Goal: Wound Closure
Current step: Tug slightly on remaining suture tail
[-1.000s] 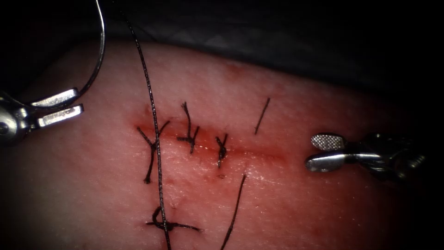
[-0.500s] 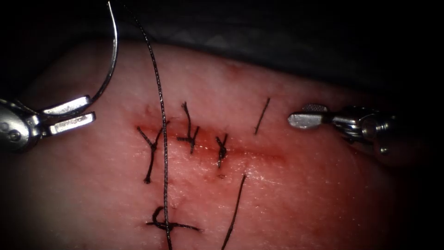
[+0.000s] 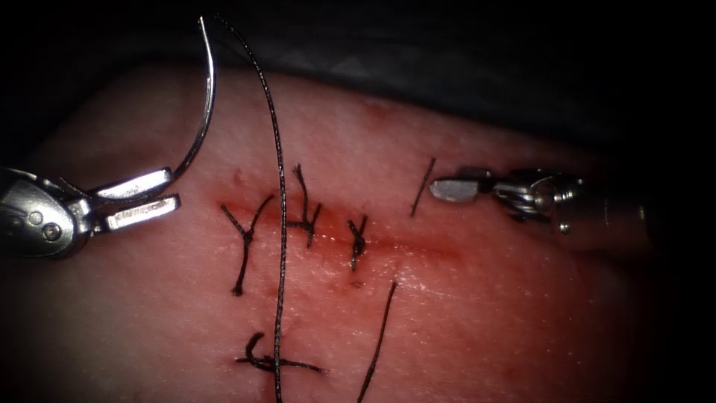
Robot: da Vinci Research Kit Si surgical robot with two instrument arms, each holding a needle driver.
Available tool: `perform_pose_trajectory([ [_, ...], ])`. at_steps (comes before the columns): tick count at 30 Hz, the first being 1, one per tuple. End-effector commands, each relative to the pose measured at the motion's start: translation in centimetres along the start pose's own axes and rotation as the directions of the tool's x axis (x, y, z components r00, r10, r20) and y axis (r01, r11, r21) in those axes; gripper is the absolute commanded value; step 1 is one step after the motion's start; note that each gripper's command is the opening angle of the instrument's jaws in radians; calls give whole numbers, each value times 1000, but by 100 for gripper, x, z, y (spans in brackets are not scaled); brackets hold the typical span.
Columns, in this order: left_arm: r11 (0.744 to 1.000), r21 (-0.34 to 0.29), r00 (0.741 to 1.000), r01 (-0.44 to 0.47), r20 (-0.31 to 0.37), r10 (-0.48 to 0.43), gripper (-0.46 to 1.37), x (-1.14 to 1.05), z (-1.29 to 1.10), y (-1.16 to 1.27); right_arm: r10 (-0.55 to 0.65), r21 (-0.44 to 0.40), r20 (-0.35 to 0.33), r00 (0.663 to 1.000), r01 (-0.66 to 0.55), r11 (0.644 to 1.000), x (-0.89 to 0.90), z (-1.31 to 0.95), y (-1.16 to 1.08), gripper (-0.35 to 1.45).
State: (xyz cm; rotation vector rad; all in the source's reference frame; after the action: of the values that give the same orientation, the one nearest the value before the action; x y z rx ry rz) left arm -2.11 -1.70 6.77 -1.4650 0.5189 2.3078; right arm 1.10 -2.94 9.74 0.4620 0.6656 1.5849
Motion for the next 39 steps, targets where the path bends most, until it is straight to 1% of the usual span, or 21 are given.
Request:
perform_pose_trajectory([
  [1,1000,-12,1000,0,-1,0,-35,0,0,0,6,5,4,1000,-6,1000,0,3,-1,99],
  [8,1000,-12,1000,0,-1,0,-35,1,0,1,4,10,12,1000,-4,1000,-2,25,-10,98],
  [9,1000,-12,1000,0,-1,0,-35,1,0,1,3,10,12,1000,-3,1000,-3,27,-10,96],
  [11,1000,-13,1000,0,-2,0,-35,1,0,1,19,11,11,1000,-19,1000,-4,29,-9,81],
  [12,1000,-12,1000,0,-2,0,-35,1,0,1,42,13,11,999,-42,999,-4,28,-9,56],
  [13,1000,-13,1000,0,-2,0,-35,1,0,1,66,13,16,998,-66,998,-4,28,-9,24],
  [14,1000,-13,1000,0,-2,0,-35,2,0,1,137,17,28,990,-137,990,-4,26,-9,-35],
  [15,1000,-13,1000,0,-2,0,-35,2,0,1,172,15,40,984,-173,985,-3,25,-11,-35],
  [18,1000,-13,1000,0,-2,0,-35,2,0,1,180,13,36,983,-181,983,-3,26,-13,-35],
  [21,1000,-13,1000,0,-1,0,-35,2,0,1,114,4,30,993,-114,993,-2,28,-17,-35],
  [26,1000,-12,1000,-1,-2,1,-35,1,1,1,30,29,-9,1000,-30,999,5,23,-24,-35],
  [27,1000,-13,1000,-2,1,2,-35,-1,2,2,7,32,-30,1000,-6,999,10,19,-27,-35],
  [32,1000,-20,1000,0,8,0,-35,-4,4,5,-36,49,-81,996,40,998,23,10,-36,-35],
  [39,1000,-21,1000,-2,10,2,-35,-5,4,6,-115,49,-121,986,122,991,32,5,-40,-35],
])
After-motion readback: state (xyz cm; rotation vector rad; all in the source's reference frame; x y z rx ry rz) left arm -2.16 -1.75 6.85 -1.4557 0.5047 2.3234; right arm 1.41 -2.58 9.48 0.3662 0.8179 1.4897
